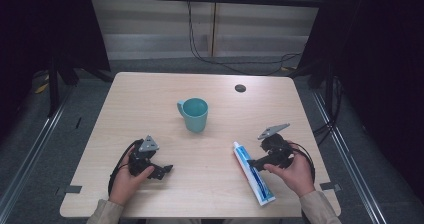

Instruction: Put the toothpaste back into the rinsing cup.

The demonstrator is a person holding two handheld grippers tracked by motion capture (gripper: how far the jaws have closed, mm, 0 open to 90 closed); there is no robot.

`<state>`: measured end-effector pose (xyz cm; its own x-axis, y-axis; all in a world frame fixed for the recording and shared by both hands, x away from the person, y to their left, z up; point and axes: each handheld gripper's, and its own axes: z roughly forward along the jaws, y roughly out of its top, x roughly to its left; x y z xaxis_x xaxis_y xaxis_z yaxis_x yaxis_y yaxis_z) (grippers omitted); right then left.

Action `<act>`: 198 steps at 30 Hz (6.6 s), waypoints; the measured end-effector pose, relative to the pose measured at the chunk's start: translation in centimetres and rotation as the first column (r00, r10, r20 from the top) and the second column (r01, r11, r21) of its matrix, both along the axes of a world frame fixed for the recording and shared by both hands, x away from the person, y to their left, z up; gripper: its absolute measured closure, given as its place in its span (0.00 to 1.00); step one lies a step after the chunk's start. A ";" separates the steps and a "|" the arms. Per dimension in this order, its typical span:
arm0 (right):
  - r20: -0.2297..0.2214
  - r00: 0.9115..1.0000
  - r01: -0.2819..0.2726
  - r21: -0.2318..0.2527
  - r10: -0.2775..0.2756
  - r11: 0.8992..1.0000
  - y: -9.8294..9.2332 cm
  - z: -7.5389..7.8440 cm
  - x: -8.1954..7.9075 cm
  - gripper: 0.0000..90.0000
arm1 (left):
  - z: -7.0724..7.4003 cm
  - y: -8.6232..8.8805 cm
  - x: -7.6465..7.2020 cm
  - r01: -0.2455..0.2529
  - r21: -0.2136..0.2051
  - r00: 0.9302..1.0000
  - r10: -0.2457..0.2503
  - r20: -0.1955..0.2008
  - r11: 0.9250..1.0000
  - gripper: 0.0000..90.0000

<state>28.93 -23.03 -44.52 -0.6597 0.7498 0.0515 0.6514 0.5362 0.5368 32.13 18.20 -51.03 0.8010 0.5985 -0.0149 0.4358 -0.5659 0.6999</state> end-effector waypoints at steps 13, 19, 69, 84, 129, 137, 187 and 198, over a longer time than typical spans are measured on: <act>-0.078 0.997 -0.010 -0.034 0.007 0.999 1.4 -0.9 -0.4 0.21 | 0.0 0.0 0.0 -0.001 -0.001 1.000 0.001 -0.004 1.000 0.02; -0.106 0.994 0.004 -0.050 -0.009 0.999 1.4 -1.2 -0.6 0.21 | 0.0 0.0 0.0 -0.001 -0.001 1.000 0.001 -0.003 1.000 0.02; -0.219 0.973 0.048 -0.100 -0.069 0.994 1.8 -2.7 -1.6 0.48 | 0.0 0.0 0.0 0.000 0.000 1.000 0.000 -0.003 1.000 0.02; -0.209 0.976 0.033 -0.154 -0.065 0.988 2.3 -2.0 -1.3 0.82 | 0.0 0.0 0.0 0.001 0.002 1.000 -0.001 -0.002 1.000 0.02; -0.210 0.973 -0.127 -0.145 0.095 0.981 3.7 2.0 0.5 0.82 | 4.5 -4.9 -0.1 0.205 0.147 0.977 -0.212 0.032 0.968 0.11; -0.226 0.968 -0.142 -0.146 0.106 0.979 3.9 2.0 0.8 0.82 | 4.7 -5.4 0.0 0.213 0.185 0.973 -0.226 0.051 0.959 0.13; -0.233 0.943 -0.270 -0.128 0.236 0.954 8.9 2.6 3.2 0.82 | 8.1 -9.9 0.7 0.262 0.283 0.938 -0.312 0.148 0.923 0.16; -0.247 0.937 -0.284 -0.121 0.248 0.951 9.8 2.6 3.5 0.82 | 8.4 -10.9 0.9 0.269 0.303 0.930 -0.328 0.163 0.914 0.16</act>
